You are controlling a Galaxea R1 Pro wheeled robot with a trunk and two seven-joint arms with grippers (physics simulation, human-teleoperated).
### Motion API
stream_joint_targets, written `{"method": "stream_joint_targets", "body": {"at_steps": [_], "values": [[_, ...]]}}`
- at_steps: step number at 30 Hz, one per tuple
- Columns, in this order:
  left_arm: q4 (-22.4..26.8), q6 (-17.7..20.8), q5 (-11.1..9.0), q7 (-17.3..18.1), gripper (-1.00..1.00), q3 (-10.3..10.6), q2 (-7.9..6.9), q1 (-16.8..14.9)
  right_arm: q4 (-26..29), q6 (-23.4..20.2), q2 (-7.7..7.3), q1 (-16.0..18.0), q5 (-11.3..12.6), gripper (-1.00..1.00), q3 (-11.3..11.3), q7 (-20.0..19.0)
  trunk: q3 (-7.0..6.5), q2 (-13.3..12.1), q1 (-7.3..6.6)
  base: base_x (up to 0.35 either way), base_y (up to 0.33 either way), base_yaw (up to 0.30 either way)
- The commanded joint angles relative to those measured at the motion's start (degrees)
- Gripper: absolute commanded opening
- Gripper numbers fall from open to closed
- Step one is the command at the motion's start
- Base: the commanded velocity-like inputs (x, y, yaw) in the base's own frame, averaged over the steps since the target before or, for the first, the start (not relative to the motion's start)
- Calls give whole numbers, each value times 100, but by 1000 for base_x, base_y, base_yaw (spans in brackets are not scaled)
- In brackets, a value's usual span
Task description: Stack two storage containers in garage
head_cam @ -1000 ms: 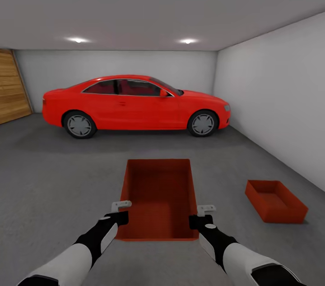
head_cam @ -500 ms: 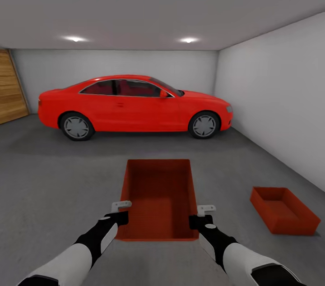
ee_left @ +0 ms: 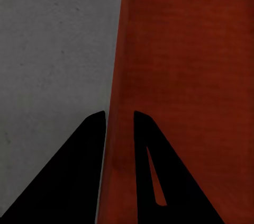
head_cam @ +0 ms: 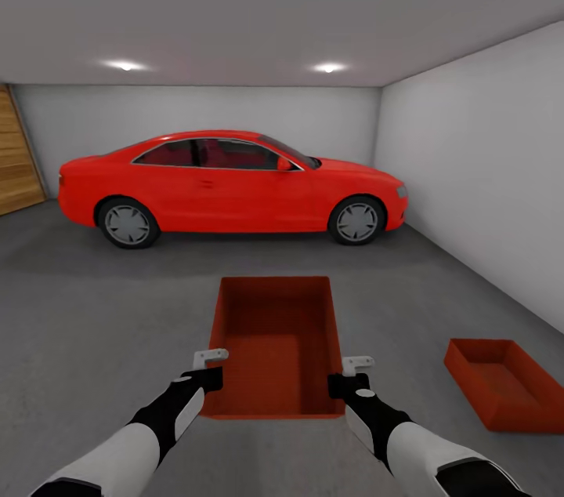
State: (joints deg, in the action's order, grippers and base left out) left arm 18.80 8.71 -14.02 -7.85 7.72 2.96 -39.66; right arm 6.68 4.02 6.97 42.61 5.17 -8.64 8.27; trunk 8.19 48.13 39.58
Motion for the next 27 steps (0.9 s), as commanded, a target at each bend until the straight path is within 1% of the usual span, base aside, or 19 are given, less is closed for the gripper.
{"method": "stream_joint_targets", "body": {"at_steps": [1,13,20,27], "values": [[142,25,101,-85,-100,-113,-6,-7,-27,29,-3,2,89,-100,11,42,9,7,4,320,0,0],[142,25,100,-85,-100,-113,-6,-7,-27,12,-5,2,89,-100,11,34,9,7,4,320,0,-14],[150,25,93,-85,-100,-113,-6,-7,-27,11,6,2,89,-100,11,35,9,7,4,294,0,-241],[159,24,92,-85,-100,-113,-6,-7,-27,11,6,2,93,-100,11,35,9,7,4,54,0,-284]]}}
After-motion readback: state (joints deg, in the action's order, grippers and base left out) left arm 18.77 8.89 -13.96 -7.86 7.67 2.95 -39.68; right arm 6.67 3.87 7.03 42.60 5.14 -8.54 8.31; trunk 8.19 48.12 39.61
